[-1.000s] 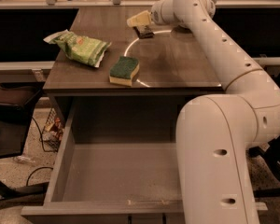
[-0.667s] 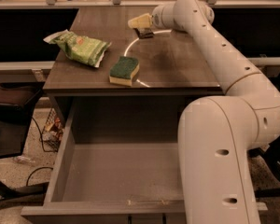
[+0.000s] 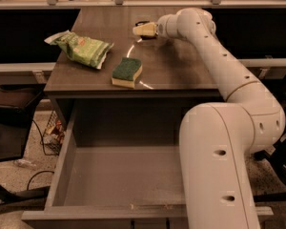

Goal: Place rxbar chocolate into top drawer

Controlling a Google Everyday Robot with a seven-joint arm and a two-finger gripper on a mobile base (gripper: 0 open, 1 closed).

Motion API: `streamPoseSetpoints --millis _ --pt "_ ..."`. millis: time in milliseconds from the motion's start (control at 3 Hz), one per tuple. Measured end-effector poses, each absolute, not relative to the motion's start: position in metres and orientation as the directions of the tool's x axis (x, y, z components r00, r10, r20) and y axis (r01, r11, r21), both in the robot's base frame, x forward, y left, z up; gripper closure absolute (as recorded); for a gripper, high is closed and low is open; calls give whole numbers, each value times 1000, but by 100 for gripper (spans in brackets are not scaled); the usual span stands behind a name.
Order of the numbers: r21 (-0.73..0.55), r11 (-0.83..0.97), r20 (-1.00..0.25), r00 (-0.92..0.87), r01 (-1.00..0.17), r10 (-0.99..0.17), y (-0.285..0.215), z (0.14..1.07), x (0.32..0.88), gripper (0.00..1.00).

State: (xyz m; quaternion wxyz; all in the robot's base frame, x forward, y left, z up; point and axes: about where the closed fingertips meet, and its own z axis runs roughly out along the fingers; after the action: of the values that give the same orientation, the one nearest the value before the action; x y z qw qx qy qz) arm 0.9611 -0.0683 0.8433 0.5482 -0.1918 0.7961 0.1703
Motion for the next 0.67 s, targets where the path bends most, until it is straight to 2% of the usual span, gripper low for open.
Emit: streamPoseSetpoints --millis 333,667 --pt "49 859 -933 -330 -509 -143 -58 834 966 0" --pt "-32 841 -917 -319 -540 -239 -43 828 967 18"
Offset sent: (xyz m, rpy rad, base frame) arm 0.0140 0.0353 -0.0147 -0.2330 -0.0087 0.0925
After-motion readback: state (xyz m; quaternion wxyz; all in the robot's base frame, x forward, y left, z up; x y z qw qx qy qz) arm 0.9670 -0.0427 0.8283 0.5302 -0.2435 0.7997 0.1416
